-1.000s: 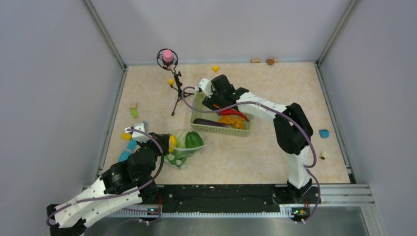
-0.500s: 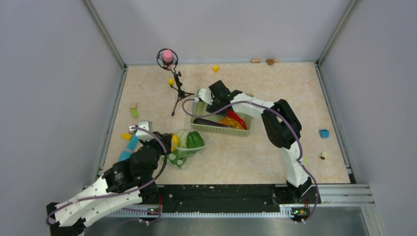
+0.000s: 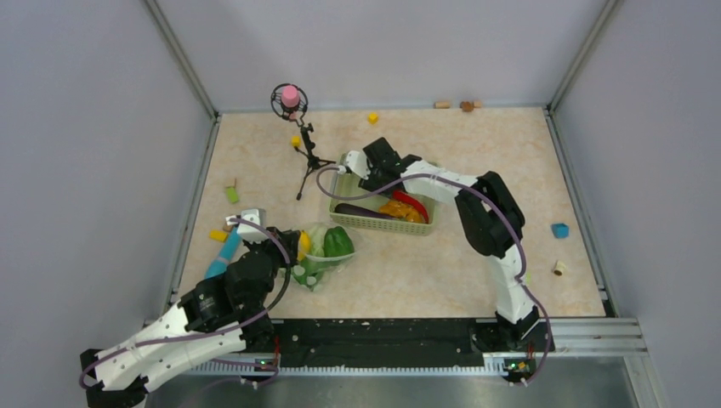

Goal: Place the food in the zip-top bag and seal the zipper
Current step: Pick up the fake fruit from the bin, then place the fake fruit in the zipper food storage bag.

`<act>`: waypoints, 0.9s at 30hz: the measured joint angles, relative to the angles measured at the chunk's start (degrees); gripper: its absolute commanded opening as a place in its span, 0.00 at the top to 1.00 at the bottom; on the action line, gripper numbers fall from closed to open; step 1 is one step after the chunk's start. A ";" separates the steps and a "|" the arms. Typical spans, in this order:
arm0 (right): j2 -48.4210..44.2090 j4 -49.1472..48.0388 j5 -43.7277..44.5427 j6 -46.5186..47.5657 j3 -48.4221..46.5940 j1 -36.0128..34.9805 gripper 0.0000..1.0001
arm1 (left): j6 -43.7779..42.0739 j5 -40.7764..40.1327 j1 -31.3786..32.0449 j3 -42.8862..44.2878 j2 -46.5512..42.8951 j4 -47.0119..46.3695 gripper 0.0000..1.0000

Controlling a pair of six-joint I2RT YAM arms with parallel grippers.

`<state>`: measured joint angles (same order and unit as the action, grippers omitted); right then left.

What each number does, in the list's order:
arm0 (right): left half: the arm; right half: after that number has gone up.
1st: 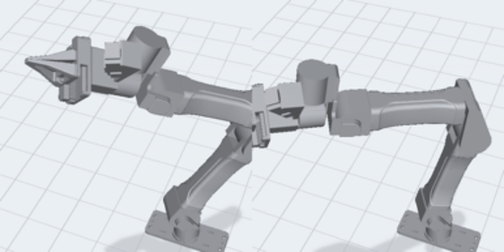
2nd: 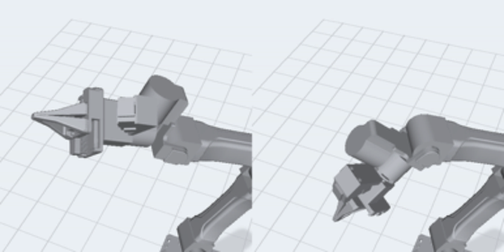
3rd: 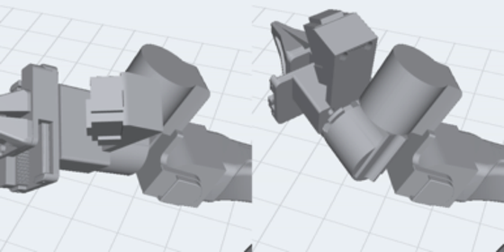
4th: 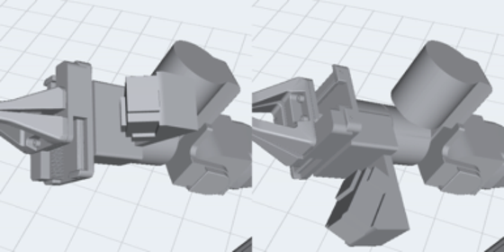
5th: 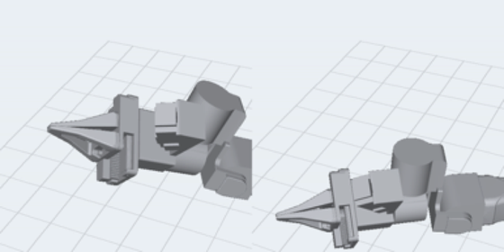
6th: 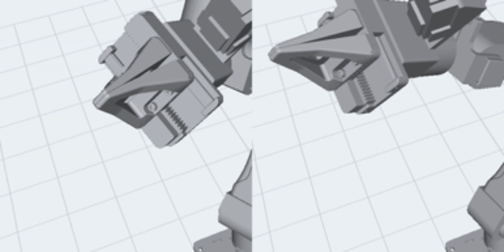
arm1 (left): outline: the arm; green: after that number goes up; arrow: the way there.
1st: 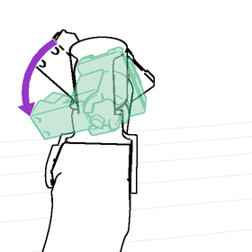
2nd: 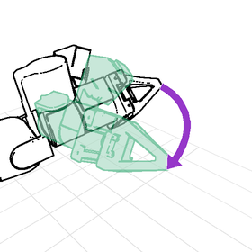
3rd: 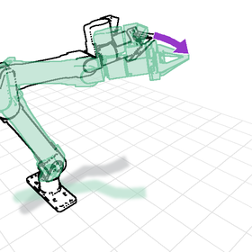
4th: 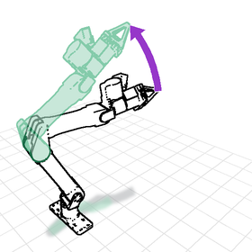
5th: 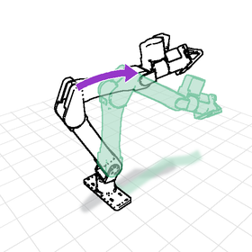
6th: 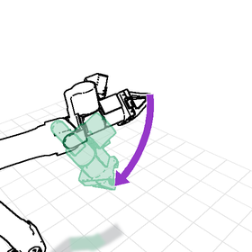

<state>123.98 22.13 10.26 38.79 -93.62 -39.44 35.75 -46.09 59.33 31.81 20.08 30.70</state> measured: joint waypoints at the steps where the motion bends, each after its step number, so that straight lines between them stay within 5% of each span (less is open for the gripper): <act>1: -1.11 -0.04 -0.22 -0.48 1.18 -0.02 0.78 | 0.00 0.09 0.00 0.00 0.00 -0.11 1.00; 13: -29.29 -13.31 -5.62 -16.48 17.42 -0.26 0.81 | -0.15 0.44 0.00 -0.17 -0.02 -0.39 1.00; 20: -46.56 -30.53 -22.82 -30.91 35.93 -3.65 0.83 | -0.15 1.20 0.00 -0.22 -0.04 -0.70 1.00; 27: -49.31 -45.44 -36.26 -41.31 45.31 -12.31 0.84 | -0.13 2.01 0.00 -0.42 -1.14 -0.72 1.00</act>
<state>74.67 -23.31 -26.00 -2.52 -48.31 -51.75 35.62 -44.07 59.33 31.40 18.94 29.98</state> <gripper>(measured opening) 0.527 0.178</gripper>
